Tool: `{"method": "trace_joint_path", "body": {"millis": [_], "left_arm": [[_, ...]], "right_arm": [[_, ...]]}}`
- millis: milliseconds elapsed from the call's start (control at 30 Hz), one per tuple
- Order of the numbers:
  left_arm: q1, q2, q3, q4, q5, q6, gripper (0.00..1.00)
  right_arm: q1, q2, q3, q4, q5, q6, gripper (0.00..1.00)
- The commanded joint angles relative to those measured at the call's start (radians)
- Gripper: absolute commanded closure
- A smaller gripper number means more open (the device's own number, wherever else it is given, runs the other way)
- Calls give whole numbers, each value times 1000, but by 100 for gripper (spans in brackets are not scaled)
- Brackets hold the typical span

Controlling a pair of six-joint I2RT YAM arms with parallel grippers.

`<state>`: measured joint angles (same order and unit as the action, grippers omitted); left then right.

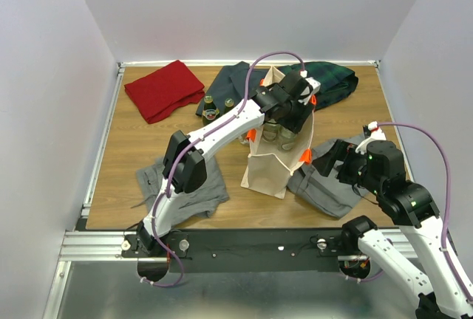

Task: Take the beverage out of the canvas bag
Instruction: Take out the drink from the canvas bag.

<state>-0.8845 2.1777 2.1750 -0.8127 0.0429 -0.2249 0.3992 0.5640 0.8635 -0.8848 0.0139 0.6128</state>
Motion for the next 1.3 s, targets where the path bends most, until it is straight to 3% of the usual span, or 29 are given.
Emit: {"method": "trace_joint_path", "body": {"millis": [0, 533, 1033, 1267], "left_arm": [[5, 21, 16, 1, 26, -10, 35], [10, 28, 6, 6, 35, -19, 44], [13, 40, 6, -5, 34, -27, 39], [13, 45, 16, -3, 43, -28, 51]], "right_arm": [[3, -3, 0, -19, 21, 4, 0], [3, -4, 0, -19, 21, 4, 0], [4, -7, 0, -19, 21, 4, 0], [3, -10, 0, -20, 23, 5, 0]]}}
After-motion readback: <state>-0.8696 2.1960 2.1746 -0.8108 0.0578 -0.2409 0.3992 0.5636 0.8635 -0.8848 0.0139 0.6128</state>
